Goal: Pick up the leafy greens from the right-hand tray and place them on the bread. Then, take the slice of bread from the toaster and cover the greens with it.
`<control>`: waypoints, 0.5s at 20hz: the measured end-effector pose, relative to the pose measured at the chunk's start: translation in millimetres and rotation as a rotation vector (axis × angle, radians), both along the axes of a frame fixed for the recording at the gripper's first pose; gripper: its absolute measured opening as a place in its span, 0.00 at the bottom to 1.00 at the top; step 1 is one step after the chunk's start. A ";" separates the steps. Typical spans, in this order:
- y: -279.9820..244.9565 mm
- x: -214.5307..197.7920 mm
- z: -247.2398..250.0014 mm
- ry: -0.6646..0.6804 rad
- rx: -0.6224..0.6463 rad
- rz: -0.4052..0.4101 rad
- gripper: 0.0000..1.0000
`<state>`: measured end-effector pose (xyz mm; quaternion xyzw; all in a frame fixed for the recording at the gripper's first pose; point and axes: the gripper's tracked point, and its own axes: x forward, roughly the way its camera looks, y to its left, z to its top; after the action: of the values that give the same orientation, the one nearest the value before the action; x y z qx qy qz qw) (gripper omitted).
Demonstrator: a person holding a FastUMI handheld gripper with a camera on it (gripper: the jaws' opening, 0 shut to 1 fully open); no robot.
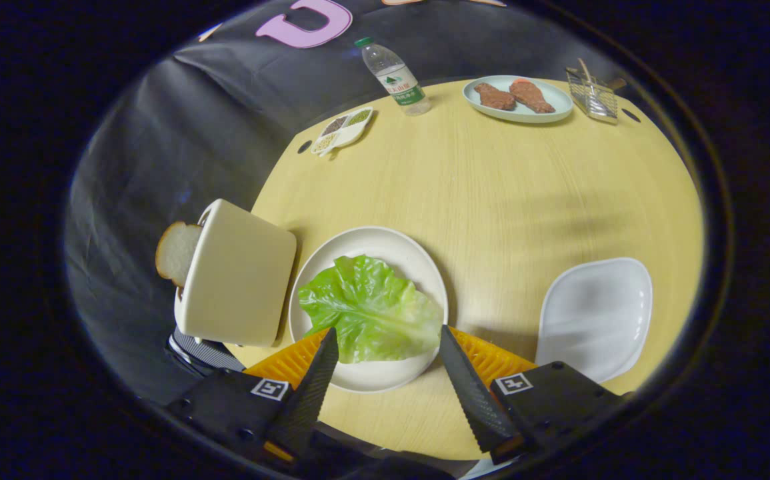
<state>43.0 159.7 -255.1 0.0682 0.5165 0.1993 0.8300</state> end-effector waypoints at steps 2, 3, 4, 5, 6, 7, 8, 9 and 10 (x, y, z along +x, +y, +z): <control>2.4 -3.4 9.7 0.019 0.010 -0.013 0.85; 4.1 -5.5 14.0 0.031 0.018 -0.024 0.92; 5.7 -7.1 18.0 0.046 0.027 -0.037 1.00; 7.9 -7.8 22.5 0.062 0.035 -0.050 1.00; 11.6 -10.2 27.7 0.080 0.044 -0.067 0.99; 16.9 -10.9 34.7 0.098 0.062 -0.079 0.99; 23.0 -10.3 40.6 0.108 0.075 -0.089 0.99; 30.3 -8.4 48.3 0.113 0.087 -0.088 0.99; 37.7 -8.2 56.4 0.114 0.096 -0.083 0.99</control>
<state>34.8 197.3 -198.6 0.1406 0.5497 0.1851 0.8024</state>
